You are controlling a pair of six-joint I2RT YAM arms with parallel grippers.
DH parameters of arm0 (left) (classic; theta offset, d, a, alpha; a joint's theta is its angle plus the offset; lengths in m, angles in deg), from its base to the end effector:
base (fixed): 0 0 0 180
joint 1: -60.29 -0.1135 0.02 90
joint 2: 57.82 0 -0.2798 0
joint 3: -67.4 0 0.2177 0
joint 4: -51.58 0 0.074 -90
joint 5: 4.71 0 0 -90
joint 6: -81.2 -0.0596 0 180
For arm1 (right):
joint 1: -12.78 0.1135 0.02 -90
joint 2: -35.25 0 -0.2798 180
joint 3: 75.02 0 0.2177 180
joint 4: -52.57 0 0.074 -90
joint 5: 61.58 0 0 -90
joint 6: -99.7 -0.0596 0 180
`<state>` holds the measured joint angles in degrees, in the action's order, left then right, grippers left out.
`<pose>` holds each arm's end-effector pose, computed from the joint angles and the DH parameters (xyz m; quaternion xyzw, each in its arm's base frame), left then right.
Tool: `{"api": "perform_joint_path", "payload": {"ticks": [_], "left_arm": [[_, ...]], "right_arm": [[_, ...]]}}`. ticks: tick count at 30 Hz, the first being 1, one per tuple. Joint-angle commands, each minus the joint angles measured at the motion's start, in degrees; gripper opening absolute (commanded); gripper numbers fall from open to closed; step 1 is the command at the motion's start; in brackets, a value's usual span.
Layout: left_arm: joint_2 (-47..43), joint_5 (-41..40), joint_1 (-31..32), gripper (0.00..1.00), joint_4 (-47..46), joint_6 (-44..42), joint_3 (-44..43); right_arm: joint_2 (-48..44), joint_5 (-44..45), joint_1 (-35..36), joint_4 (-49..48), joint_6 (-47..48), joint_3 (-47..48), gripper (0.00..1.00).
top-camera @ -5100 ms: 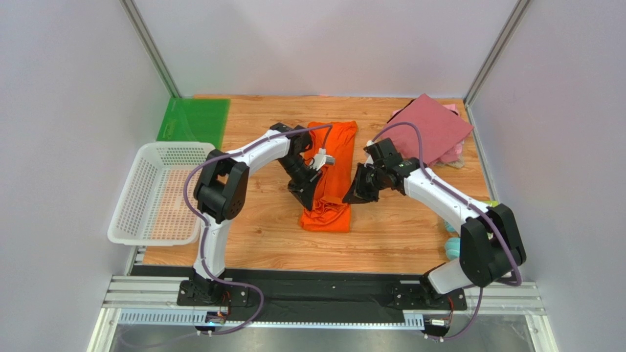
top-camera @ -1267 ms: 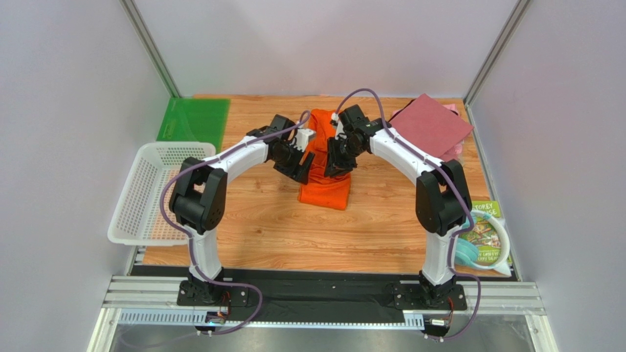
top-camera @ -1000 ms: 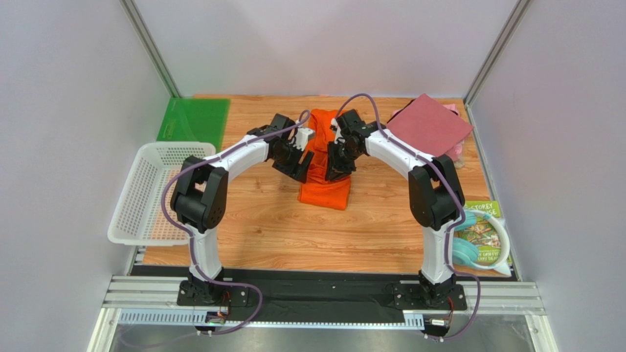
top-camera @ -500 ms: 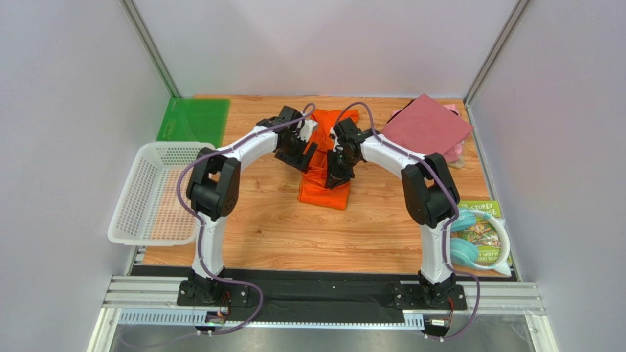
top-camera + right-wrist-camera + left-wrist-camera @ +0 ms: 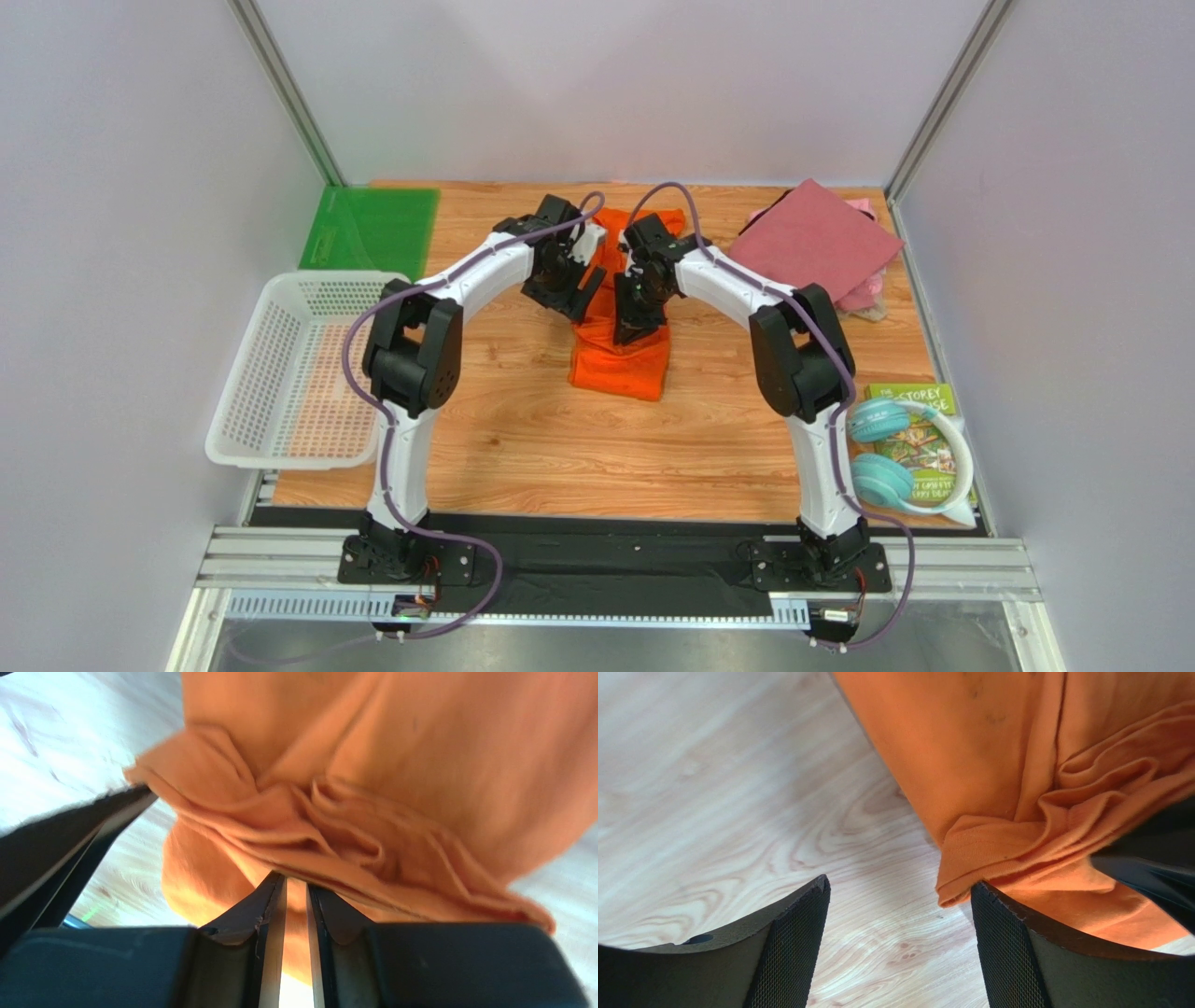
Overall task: Fold and stack the t-shirts
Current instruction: Fold the tshirt
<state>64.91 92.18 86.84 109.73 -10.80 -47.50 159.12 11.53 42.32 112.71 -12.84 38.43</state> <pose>0.3914 -0.2036 0.1976 0.2529 0.9431 -0.1016 0.1905 0.3687 0.2289 0.1829 -0.0843 0.9716 0.2034 0.0865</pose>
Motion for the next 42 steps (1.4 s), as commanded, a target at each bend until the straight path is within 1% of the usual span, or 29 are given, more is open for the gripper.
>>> {"api": "perform_joint_path", "payload": {"ticks": [1, 3, 6, 7, 9, 10, 12, 13, 16, 17, 21, 25, 27, 30, 31, 32, 33, 34, 36, 37, 39, 40, 42], "left_arm": [[-4.25, -2.23, 0.26, 0.80, 2.06, -1.87, -4.46], [-6.79, -2.85, 0.26, 0.81, 2.58, -2.48, -4.82], [-10.48, -1.54, 0.26, 0.82, 3.99, -3.27, -4.03], [-11.28, 2.29, 0.26, 0.82, 4.69, -3.36, -2.90], [-13.48, 7.49, 0.26, 0.82, 6.62, -2.58, -1.31], [-14.36, 12.56, 0.44, 0.82, 6.63, -1.87, 1.48], [-16.20, 16.64, 1.14, 0.82, 5.49, -0.11, 4.57], [-16.65, 18.92, 2.53, 0.82, 4.79, 0.15, 7.72], [-18.32, 20.17, 5.78, 0.82, -0.21, -0.63, 13.87], [-18.06, 20.61, 6.32, 0.82, -1.79, -0.81, 14.60], [-13.16, 22.46, 8.34, 0.81, -2.51, -0.81, 13.29], [-9.54, 20.27, 9.31, 0.81, -5.50, -0.29, 11.10], [-7.44, 19.13, 9.23, 0.81, -6.29, -0.20, 10.74], [-6.37, 16.85, 9.23, 0.80, -9.80, -1.25, 13.01], [-6.02, 16.31, 9.23, 0.80, -10.33, -1.51, 13.72], [-5.58, 16.22, 9.14, 0.80, -10.51, -1.60, 13.81], [-4.88, 17.44, 8.70, 0.79, -10.34, -1.60, 13.81], [-4.79, 18.32, 8.44, 0.79, -10.25, -1.34, 13.99], [-4.44, 21.12, 7.56, 0.78, -9.37, -1.16, 13.90], [-4.35, 22.19, 7.21, 0.77, -7.37, -1.34, 13.73], [-4.17, 25.95, 5.37, 0.77, -4.98, -1.69, 13.64], [-4.52, 27.28, 4.84, 0.75, -2.89, -2.74, 14.16], [-5.92, 28.08, 3.61, 0.75, -0.68, -4.84, 16.52]], "right_arm": [[2.68, 0.54, -1.50, 0.77, 1.98, 5.64, 0.22], [4.26, 0.10, -2.81, 0.95, 1.89, 7.13, 0.22], [6.28, 0.36, -4.31, 1.03, 2.33, 9.33, 0.22], [6.64, 0.36, -4.58, 1.04, 2.42, 9.95, 0.22], [8.04, 0.80, -5.63, 1.12, 2.59, 11.18, 0.22], [8.75, 1.15, -5.98, 1.21, 2.59, 12.66, 0.22], [9.98, 0.98, -7.21, 1.91, 2.42, 14.34, 0.21], [11.38, 0.98, -7.48, 2.09, 2.16, 15.74, 0.21], [13.32, 0.80, -8.18, 2.97, 2.07, 17.59, 0.21], [13.67, 0.63, -8.18, 3.32, 2.07, 18.12, 0.21], [12.10, -0.34, -8.18, 3.15, 1.80, 18.30, 0.20], [9.29, 0.19, -8.36, 3.06, 1.89, 19.18, 0.22], [8.14, -0.95, -8.36, 2.97, 1.72, 19.79, 0.23], [7.87, -3.85, -8.53, 3.06, 1.80, 20.50, 0.28], [7.96, -5.25, -8.71, 2.97, 1.80, 20.85, 0.34], [8.05, -7.70, -8.71, 3.14, 1.80, 21.11, 0.37], [8.05, -8.07, -8.88, 3.23, 1.89, 21.29, 0.42], [7.88, -7.73, -8.97, 3.23, 2.41, 21.20, 0.51], [7.44, -6.41, -9.85, 3.32, 2.77, 21.03, 0.59], [7.35, -5.97, -10.29, 3.23, 2.77, 20.68, 0.61], [7.08, -5.53, -11.51, 3.23, 2.86, 20.15, 0.61], [7.00, -4.92, -11.70, 3.23, 3.21, 19.89, 0.60], [6.91, -3.51, -11.79, 3.41, 4.79, 19.36, 0.59]]}}
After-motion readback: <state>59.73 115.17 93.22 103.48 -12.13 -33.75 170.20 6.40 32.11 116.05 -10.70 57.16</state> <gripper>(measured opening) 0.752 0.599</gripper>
